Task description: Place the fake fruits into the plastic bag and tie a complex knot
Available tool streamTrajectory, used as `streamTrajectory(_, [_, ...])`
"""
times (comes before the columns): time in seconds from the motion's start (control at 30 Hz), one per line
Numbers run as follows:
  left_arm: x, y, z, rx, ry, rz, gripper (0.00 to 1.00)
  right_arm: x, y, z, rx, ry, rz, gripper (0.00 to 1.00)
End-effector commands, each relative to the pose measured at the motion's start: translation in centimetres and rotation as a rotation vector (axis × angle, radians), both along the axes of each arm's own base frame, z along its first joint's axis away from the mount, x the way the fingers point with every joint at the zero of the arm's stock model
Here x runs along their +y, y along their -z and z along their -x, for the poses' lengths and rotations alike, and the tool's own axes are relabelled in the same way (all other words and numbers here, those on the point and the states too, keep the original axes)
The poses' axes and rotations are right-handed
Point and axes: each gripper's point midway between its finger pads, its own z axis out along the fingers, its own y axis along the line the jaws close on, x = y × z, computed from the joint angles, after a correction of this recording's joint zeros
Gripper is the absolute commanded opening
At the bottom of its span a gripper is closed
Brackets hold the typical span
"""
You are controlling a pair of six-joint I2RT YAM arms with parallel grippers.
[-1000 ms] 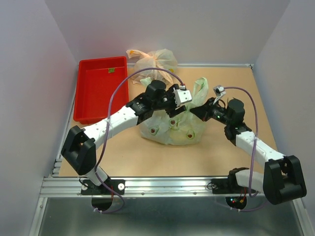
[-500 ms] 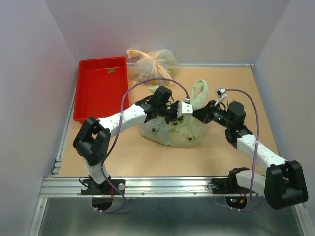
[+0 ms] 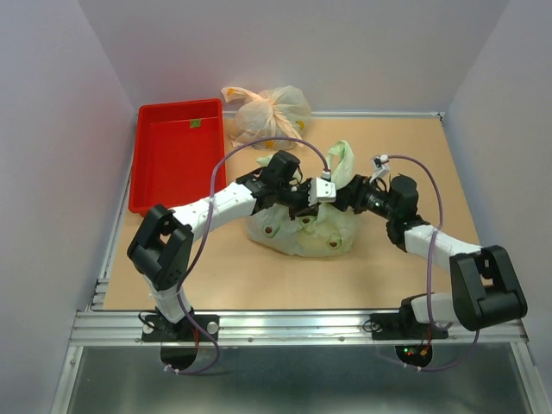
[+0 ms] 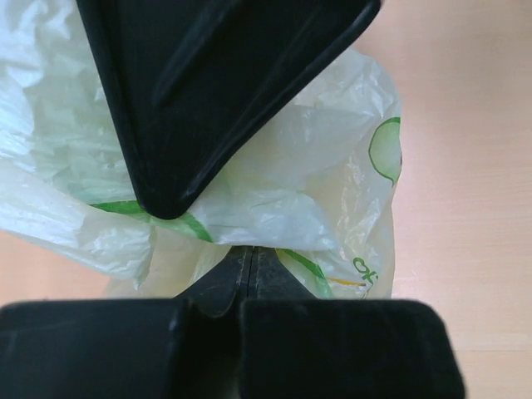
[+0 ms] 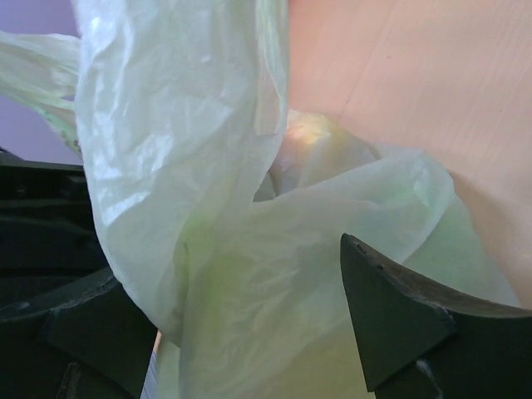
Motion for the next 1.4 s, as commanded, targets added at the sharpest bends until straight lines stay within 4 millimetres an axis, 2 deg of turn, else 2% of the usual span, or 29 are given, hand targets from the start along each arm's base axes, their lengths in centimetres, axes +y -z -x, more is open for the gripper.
streamTrajectory(0.0, [-1.1, -3.8, 0.1, -0.027, 0.021, 0.094, 0.00, 0.9, -1.3, -1.3, -0.090, -0.051, -0.017, 0.83])
streamTrajectory(0.17, [-1.4, -4.1, -0.1, -0.013, 0.009, 0.107, 0.00, 2.0, -0.8, -1.3, -0.093, -0.084, -0.016, 0.75])
streamTrajectory(0.23, [-1.5, -4.0, 0.0, 0.002, 0.005, 0.110, 0.00, 2.3, -0.6, -1.6, -0.107, -0.079, 0.000, 0.61])
streamTrajectory(0.3, [-1.5, -4.0, 0.1, 0.005, 0.003, 0.113, 0.00, 2.2, 0.0, -2.4, -0.098, -0.023, 0.022, 0.40])
streamTrajectory(0.33, [-1.5, -4.1, 0.3, 0.009, 0.003, 0.116, 0.00, 2.3, 0.7, -2.8, -0.080, -0.015, 0.055, 0.23])
streamTrajectory(0.37, [-1.5, -4.0, 0.4, 0.013, 0.001, 0.115, 0.00, 1.8, 1.2, -3.9, -0.067, 0.044, 0.091, 0.16])
streamTrajectory(0.4, [-1.4, -4.2, 0.4, 0.008, -0.005, 0.117, 0.00, 1.7, 1.4, -4.4, -0.072, 0.059, 0.123, 0.02])
streamTrajectory(0.43, [-1.3, -4.2, 0.6, 0.011, -0.005, 0.117, 0.00, 1.5, 0.9, -5.2, -0.084, 0.082, 0.139, 0.00])
streamTrajectory(0.47, [-1.1, -4.7, 0.7, 0.007, -0.013, 0.126, 0.00, 1.2, 1.4, -5.5, -0.065, 0.104, 0.171, 0.00])
streamTrajectory(0.5, [-0.8, -4.4, 0.8, 0.009, -0.024, 0.118, 0.00, 0.6, 1.6, -6.2, -0.066, 0.142, 0.205, 0.00])
streamTrajectory(0.53, [-0.7, -4.7, 0.9, 0.004, -0.032, 0.124, 0.00, 0.6, 1.1, -6.7, -0.108, 0.149, 0.252, 0.00])
streamTrajectory(0.6, [0.0, -5.2, 1.5, 0.003, -0.047, 0.129, 0.02, 0.0, 1.8, -6.9, -0.105, 0.167, 0.321, 0.00])
streamTrajectory(0.63, [0.2, -5.4, 1.5, -0.003, -0.057, 0.131, 0.09, -0.1, 1.8, -6.9, -0.126, 0.156, 0.352, 0.00])
streamTrajectory(0.67, [0.8, -6.5, 1.7, -0.005, -0.077, 0.147, 0.31, 0.2, 1.9, -6.7, -0.126, 0.133, 0.359, 0.00])
streamTrajectory(0.73, [1.6, -8.2, 1.4, -0.017, -0.118, 0.184, 0.44, 0.4, 2.0, -6.3, -0.136, 0.106, 0.371, 0.00])
streamTrajectory(0.77, [2.5, -10.4, 0.5, -0.054, -0.179, 0.239, 0.57, 0.7, 2.2, -5.8, -0.133, 0.084, 0.370, 0.00])
streamTrajectory(0.8, [2.9, -11.9, 0.0, -0.064, -0.213, 0.284, 0.62, 1.0, 2.3, -5.6, -0.135, 0.067, 0.367, 0.00])
streamTrajectory(0.83, [3.5, -14.4, -0.1, -0.081, -0.237, 0.350, 0.66, 1.1, 2.2, -5.4, -0.142, 0.058, 0.366, 0.00])
streamTrajectory(0.97, [5.6, -18.4, -2.1, -0.167, -0.354, 0.415, 0.73, 1.6, 2.8, -4.4, -0.146, 0.009, 0.376, 0.00])
streamTrajectory(1.1, [7.6, -18.2, -5.9, -0.158, -0.531, 0.390, 0.79, 1.9, 3.6, -4.2, -0.144, -0.025, 0.404, 0.00])
streamTrajectory(1.13, [8.1, -17.7, -6.7, -0.150, -0.564, 0.378, 0.86, 2.0, 3.8, -4.1, -0.147, -0.031, 0.414, 0.00])
streamTrajectory(1.17, [8.6, -17.1, -7.9, -0.128, -0.613, 0.376, 0.88, 2.0, 3.9, -4.1, -0.144, -0.035, 0.415, 0.00])
streamTrajectory(1.27, [9.6, -17.0, -9.3, -0.075, -0.671, 0.417, 0.89, 2.3, 4.0, -4.0, -0.147, -0.044, 0.421, 0.01])
streamTrajectory(1.37, [11.4, -15.1, -9.2, 0.044, -0.694, 0.473, 0.91, 2.7, 4.0, -4.0, -0.159, -0.067, 0.430, 0.00])
